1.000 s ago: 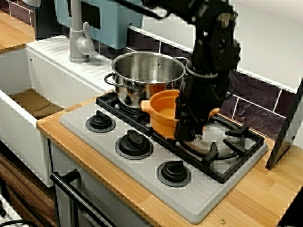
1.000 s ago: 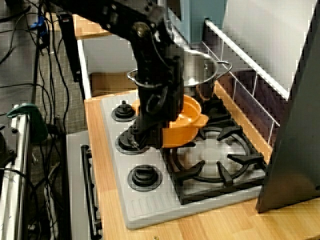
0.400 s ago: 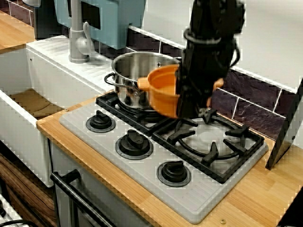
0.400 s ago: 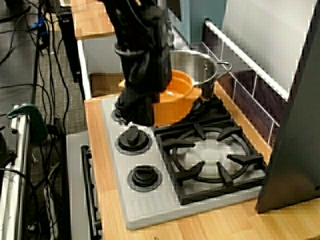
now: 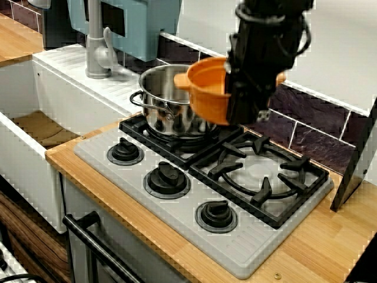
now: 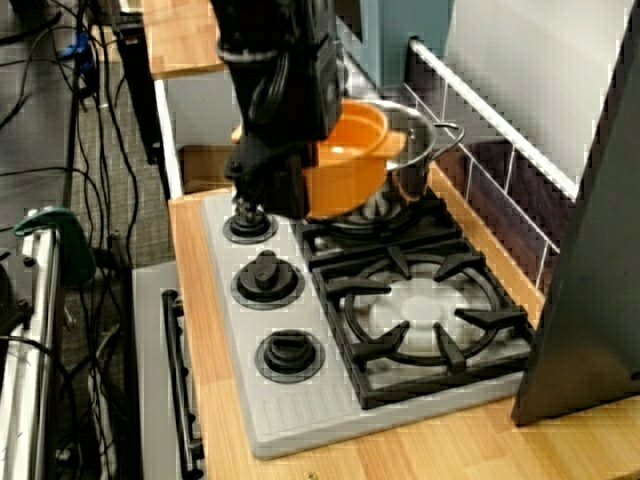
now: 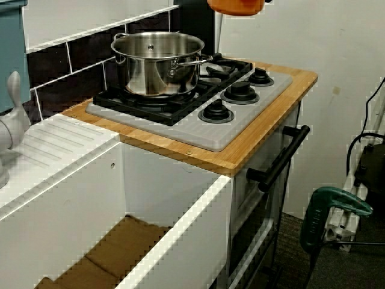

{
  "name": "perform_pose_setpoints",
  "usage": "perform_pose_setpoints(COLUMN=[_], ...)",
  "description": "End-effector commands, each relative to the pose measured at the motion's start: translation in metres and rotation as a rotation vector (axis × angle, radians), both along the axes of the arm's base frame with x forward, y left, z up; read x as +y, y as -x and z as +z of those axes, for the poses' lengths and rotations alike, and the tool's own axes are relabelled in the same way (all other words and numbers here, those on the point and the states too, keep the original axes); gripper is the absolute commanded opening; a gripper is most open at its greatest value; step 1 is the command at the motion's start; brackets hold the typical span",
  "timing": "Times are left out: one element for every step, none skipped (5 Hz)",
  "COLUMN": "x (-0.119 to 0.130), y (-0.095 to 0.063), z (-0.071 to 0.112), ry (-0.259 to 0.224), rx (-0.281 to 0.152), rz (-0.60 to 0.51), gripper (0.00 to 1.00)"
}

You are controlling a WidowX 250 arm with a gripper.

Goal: Lift pot from stove

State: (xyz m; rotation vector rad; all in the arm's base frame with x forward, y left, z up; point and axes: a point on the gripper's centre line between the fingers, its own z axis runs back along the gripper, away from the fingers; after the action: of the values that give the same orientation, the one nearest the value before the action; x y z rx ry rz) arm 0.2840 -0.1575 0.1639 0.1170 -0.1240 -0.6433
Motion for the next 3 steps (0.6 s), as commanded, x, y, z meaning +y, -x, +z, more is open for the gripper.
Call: perform_pose_setpoints(x=[-0.004, 0.004, 0.010], y=[0.000, 0.000, 0.001], z=[0.053, 0.063, 0.069], ry=[0.047, 0.053, 0.056], rx=[-0.099, -0.109, -0.116], rz=[0.023, 0.039, 0.050], gripper=[0.00, 0.00, 0.00])
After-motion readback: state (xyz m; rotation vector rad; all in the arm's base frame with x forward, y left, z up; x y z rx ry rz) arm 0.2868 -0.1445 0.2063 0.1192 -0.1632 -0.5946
